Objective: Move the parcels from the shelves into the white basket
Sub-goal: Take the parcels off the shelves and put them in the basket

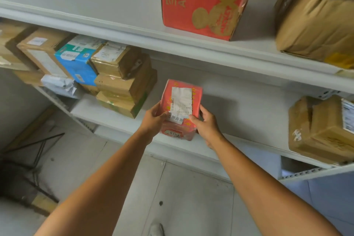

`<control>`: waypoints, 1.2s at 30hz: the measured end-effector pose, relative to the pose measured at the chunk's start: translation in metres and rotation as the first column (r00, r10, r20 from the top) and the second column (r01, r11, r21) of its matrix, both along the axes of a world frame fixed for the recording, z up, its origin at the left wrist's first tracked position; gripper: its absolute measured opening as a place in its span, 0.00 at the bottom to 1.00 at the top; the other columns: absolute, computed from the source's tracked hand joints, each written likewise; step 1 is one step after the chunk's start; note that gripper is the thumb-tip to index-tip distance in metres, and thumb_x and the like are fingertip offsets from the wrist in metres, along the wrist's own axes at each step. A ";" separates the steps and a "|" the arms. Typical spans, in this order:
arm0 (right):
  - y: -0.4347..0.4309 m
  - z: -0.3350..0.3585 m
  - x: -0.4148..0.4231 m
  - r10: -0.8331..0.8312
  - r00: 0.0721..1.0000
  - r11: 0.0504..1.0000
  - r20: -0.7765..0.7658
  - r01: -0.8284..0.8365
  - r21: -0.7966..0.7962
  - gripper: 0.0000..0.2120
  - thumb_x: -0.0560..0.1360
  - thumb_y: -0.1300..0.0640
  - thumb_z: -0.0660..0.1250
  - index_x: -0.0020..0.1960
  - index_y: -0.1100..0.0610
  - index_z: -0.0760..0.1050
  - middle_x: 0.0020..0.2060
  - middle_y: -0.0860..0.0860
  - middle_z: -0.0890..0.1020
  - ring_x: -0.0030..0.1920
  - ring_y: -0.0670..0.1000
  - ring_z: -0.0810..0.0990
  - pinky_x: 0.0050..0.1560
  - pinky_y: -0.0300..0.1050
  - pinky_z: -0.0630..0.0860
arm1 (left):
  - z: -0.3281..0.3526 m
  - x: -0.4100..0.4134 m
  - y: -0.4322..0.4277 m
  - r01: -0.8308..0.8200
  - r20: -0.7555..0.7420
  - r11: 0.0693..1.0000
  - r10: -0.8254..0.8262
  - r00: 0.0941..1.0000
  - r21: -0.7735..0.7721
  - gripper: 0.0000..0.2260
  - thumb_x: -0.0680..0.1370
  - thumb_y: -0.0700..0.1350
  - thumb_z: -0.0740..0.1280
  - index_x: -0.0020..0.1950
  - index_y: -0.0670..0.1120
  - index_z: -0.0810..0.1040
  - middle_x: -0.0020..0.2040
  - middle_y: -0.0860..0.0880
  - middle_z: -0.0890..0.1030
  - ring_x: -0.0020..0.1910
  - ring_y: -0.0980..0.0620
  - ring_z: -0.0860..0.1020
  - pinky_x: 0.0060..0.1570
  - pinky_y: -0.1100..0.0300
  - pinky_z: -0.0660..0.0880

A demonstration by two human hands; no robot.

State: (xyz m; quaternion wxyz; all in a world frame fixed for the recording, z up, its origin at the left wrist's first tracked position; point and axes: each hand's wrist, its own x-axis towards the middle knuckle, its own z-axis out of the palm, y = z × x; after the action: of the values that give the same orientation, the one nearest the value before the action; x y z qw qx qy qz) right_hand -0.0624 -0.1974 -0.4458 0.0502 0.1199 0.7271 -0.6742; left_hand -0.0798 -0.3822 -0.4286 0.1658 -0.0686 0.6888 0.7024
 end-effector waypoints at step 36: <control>-0.172 0.119 0.215 0.968 -0.197 -0.211 -0.154 -0.975 -0.077 0.27 0.77 0.66 0.66 0.72 0.48 0.67 0.59 0.44 0.80 0.57 0.49 0.82 0.52 0.48 0.82 | 0.097 0.435 0.010 -0.978 -0.198 -0.116 0.977 -0.081 -0.175 0.26 0.76 0.38 0.69 0.73 0.47 0.68 0.60 0.49 0.80 0.58 0.53 0.79 0.61 0.53 0.76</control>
State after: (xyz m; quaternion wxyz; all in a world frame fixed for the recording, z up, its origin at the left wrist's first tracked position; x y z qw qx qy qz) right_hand 0.1528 -0.3690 -0.3270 0.5493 -0.5041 0.4933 -0.4481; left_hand 0.3553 -0.3719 -0.3313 -0.4165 -0.5728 0.5013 0.4971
